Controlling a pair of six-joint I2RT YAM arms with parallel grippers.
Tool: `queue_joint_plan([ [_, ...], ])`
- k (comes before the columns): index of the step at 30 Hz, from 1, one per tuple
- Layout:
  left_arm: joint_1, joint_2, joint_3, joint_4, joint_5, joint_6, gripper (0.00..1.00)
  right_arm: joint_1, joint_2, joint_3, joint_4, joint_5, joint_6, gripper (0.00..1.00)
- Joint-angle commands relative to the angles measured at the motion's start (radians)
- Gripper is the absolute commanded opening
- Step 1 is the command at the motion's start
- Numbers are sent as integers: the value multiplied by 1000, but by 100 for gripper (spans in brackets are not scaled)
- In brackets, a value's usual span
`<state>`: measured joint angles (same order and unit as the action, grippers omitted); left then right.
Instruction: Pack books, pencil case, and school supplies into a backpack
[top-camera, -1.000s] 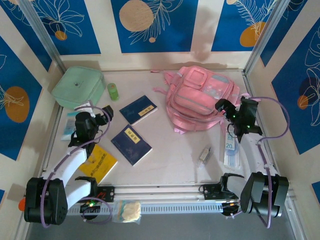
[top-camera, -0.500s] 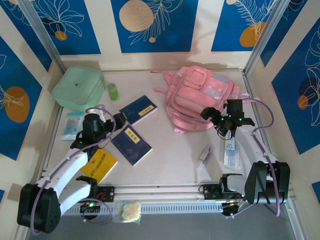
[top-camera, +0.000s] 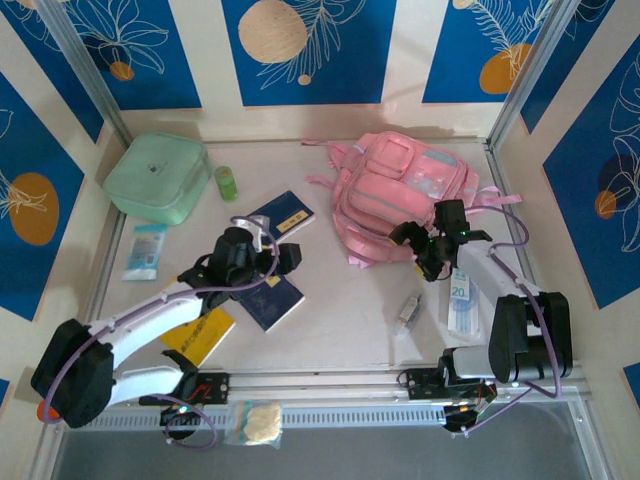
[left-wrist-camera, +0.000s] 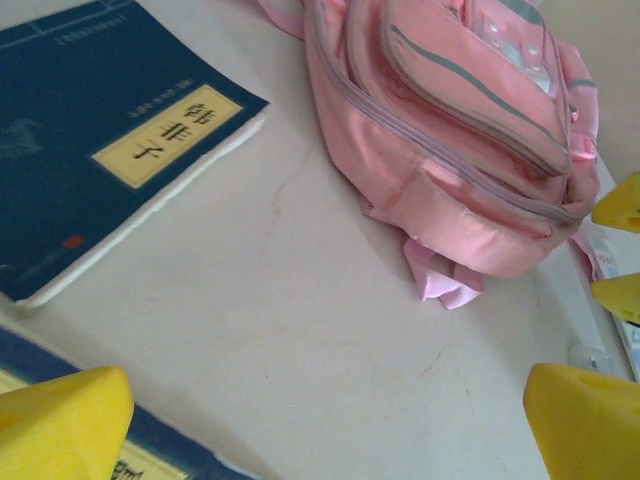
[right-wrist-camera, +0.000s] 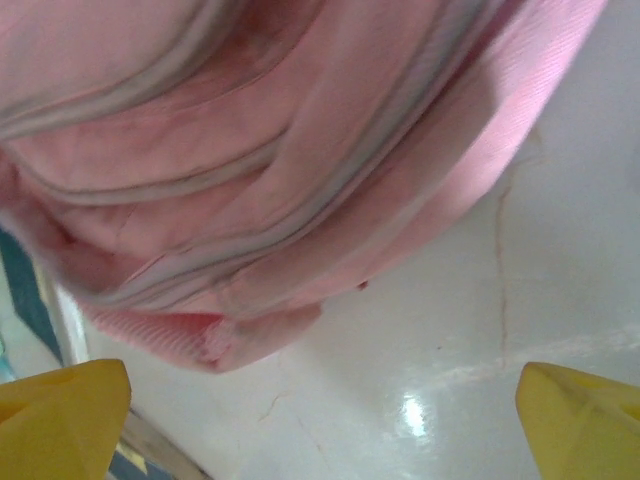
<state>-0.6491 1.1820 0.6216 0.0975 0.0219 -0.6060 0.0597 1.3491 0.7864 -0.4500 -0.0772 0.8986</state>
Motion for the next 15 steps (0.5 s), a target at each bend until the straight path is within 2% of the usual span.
queue_joint_plan([
  [1,-45,56,52,48,-31,-14,99,-16,23,54,27,71,47,100],
  [5,-79,133,115,44,-14,1,99,-47,86,92,64,54,37,91],
  [11,-103,209,180,30,-2,18,100,-43,202,160,63,46,-26,72],
  [15,-108,212,184,19,-5,12,99,-23,241,173,66,35,-60,52],
])
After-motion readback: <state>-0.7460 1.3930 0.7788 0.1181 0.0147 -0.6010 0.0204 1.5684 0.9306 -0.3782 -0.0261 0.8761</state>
